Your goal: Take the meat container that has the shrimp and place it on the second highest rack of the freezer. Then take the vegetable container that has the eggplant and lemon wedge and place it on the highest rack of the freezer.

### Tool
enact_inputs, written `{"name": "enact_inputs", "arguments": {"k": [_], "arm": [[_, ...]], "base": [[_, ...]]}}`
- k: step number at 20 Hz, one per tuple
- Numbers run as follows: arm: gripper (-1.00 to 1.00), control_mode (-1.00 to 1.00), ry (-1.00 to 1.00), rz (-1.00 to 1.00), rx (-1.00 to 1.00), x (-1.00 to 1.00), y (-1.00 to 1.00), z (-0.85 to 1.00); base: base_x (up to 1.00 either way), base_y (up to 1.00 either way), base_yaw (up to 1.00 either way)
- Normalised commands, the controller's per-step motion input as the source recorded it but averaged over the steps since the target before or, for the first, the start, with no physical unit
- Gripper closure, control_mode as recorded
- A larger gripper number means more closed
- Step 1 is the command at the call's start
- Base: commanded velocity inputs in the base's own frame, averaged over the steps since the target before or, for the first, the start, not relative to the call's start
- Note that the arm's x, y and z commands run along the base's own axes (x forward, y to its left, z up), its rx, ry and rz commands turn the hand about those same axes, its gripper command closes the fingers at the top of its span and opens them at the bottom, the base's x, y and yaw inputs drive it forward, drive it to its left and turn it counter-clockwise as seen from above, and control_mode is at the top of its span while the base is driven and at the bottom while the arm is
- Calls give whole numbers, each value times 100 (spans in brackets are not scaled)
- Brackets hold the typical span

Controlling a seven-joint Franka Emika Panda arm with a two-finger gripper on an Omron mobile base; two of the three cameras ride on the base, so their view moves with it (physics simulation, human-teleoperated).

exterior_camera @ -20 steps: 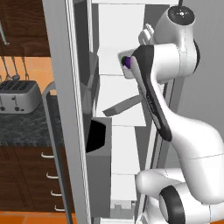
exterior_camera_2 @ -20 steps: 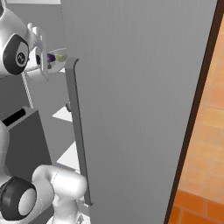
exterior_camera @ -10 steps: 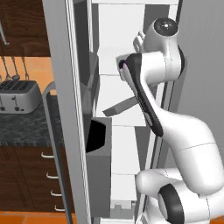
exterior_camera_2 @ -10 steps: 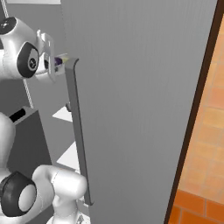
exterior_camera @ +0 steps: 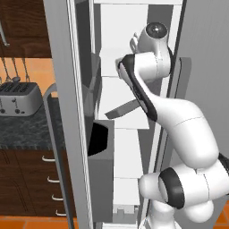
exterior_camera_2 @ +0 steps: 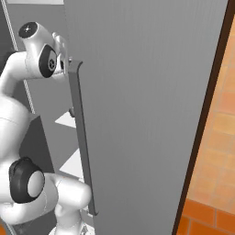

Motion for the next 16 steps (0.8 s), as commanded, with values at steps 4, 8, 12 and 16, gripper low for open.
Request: {"name": "enact_inputs", "arguments": {"k": [4,8,12,16], "arm": [[100,-100,0,0,0,44,0,-27],[100,-100,0,-1,0,20,0,-16],[100,-100,-4,-8,0,33,0,0],[100,-100,0,-15,0,34,0,-4]], "base": [[0,0,0],[0,0,0],[0,0,0],[0,0,0]]}}
